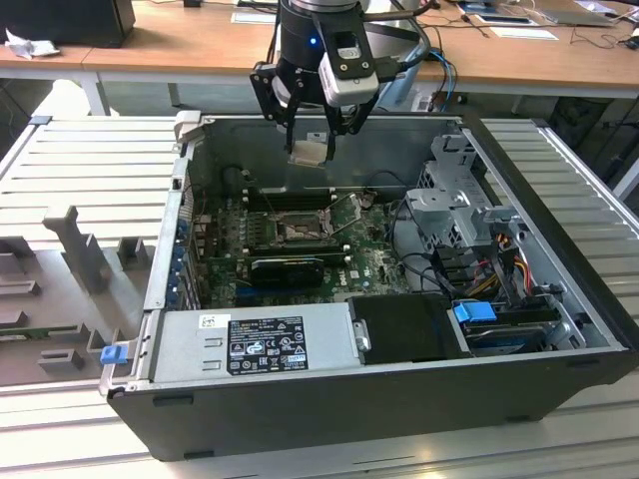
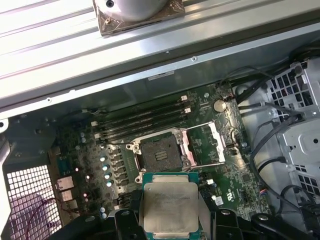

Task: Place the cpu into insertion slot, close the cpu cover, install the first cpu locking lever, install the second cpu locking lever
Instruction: 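Place the cpu into insertion slot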

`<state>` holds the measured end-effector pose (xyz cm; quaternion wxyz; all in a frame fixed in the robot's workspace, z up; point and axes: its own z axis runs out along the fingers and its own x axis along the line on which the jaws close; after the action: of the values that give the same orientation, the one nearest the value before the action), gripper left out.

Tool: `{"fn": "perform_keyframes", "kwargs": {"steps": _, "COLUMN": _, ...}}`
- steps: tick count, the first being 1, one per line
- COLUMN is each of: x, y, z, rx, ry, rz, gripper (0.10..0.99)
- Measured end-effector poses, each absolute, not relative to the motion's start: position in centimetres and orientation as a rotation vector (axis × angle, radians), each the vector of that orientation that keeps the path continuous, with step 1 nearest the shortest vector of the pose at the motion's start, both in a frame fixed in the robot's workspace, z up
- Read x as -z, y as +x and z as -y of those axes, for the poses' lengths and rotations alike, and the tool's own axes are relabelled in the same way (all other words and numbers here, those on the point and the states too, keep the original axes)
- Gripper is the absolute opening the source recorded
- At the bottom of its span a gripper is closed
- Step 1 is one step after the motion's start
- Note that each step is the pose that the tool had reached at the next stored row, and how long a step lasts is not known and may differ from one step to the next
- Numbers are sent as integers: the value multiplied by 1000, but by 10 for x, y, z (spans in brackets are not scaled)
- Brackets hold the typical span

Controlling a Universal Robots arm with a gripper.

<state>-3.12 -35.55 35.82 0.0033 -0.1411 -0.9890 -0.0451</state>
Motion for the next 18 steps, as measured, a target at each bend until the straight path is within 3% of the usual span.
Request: {"fn": "perform_keyframes", "kwargs": {"steps": 18, "x": -358, "y": -31, "z": 355, "rx": 142, "ry": -512, "rz": 3092, "gripper": 529}}
